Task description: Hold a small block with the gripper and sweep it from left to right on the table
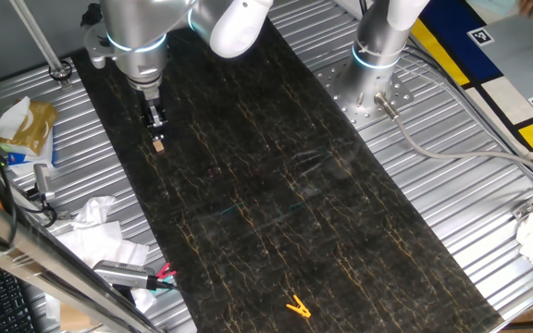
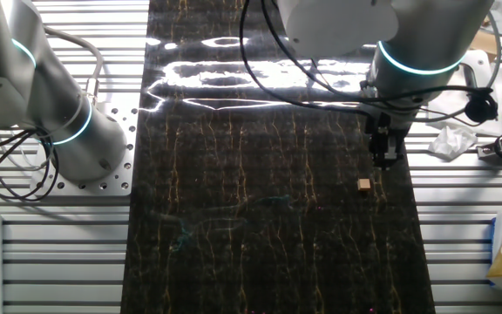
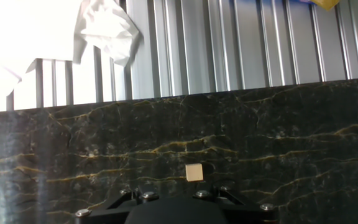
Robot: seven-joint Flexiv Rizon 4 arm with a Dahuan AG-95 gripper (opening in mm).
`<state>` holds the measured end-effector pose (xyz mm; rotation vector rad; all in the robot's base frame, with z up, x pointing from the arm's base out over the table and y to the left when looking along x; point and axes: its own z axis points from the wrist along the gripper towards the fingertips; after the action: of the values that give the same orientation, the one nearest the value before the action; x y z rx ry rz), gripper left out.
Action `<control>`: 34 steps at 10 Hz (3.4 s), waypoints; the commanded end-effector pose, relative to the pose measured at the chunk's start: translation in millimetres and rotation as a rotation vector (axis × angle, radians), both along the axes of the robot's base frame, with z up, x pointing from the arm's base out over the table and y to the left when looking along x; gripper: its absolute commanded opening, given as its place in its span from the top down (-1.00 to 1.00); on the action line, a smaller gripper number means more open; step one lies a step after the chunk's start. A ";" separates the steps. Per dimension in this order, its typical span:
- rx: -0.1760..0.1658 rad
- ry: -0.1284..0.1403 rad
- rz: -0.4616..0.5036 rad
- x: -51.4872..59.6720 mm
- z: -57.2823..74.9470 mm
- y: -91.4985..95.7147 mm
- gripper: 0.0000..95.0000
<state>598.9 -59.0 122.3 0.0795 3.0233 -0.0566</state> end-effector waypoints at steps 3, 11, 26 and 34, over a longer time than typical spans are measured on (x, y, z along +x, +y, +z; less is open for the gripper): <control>0.000 0.001 0.002 4.0 -1.6 -0.9 0.20; 0.002 0.005 -0.004 7.7 -0.8 -2.1 0.20; -0.005 0.009 0.004 11.4 -4.7 -7.9 0.20; -0.008 0.013 0.020 11.7 -6.2 -5.2 0.20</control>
<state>610.7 -63.7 115.9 0.0516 3.0383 -0.0676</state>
